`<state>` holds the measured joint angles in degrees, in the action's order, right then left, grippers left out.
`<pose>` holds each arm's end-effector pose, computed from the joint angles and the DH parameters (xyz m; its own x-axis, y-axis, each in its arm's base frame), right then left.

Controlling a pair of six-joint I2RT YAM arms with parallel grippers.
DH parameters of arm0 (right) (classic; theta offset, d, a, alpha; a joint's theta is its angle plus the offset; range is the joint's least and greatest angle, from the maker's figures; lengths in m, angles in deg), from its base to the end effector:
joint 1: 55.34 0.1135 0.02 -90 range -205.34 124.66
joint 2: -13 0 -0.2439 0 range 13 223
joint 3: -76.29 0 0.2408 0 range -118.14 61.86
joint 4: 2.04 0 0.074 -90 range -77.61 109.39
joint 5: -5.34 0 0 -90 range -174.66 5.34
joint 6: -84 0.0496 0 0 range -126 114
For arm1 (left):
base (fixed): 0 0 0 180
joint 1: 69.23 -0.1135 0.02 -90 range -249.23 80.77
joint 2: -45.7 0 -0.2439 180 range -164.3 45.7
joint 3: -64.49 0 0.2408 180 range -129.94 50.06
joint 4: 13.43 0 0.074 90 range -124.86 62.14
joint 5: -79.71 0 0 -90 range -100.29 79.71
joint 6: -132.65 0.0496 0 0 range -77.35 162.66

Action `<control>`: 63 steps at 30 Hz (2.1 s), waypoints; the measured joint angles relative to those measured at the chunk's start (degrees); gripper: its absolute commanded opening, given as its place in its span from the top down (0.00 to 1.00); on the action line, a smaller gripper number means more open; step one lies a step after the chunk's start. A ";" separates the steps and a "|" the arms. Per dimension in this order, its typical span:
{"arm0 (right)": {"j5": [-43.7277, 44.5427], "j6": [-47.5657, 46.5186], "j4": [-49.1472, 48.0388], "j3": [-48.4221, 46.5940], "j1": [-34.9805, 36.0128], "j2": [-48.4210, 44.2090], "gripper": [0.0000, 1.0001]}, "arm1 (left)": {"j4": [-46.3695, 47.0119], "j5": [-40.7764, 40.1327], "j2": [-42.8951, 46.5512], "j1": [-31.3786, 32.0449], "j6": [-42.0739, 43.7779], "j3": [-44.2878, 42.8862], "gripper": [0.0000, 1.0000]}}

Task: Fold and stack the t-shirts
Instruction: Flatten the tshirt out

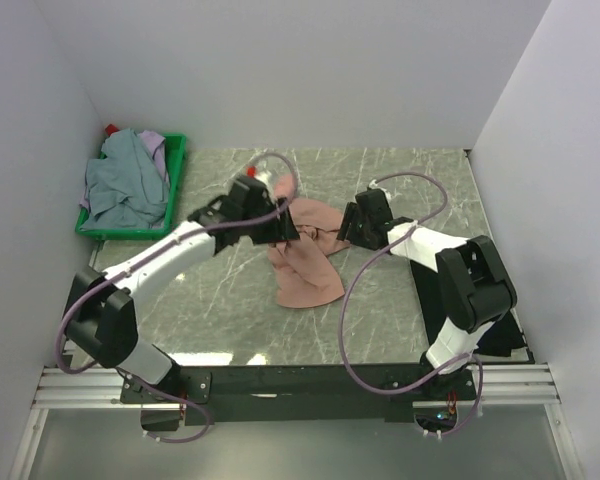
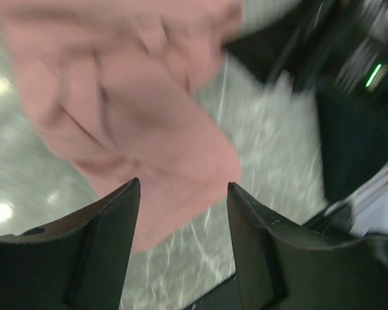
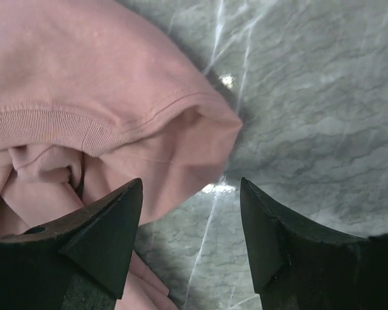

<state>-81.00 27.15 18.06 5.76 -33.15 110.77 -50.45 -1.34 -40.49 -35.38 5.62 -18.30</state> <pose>0.3260 0.1295 0.1541 -0.7543 0.2817 -0.5930 0.0903 0.9392 0.3313 0.2763 -0.1946 0.2628 -0.8205 -0.1660 -0.5470 0.1935 0.8198 -0.5390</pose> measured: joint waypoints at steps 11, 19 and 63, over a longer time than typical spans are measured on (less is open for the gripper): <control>-1.77 0.70 -1.05 -1.79 -1.20 4.37 0.32 | 0.35 -5.51 -2.97 17.03 -1.79 5.51 0.22; -4.24 1.88 -2.58 -3.19 -2.21 6.67 0.50 | 3.21 -8.59 -11.82 23.06 -2.93 5.16 0.22; -17.29 7.43 -4.66 2.86 -11.26 -12.37 1.00 | 1.73 -30.23 21.14 -1.64 -13.44 13.07 0.99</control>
<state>-98.29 34.58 13.40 8.63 -44.40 98.40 -48.72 -31.57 -19.36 -37.02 -7.82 -5.23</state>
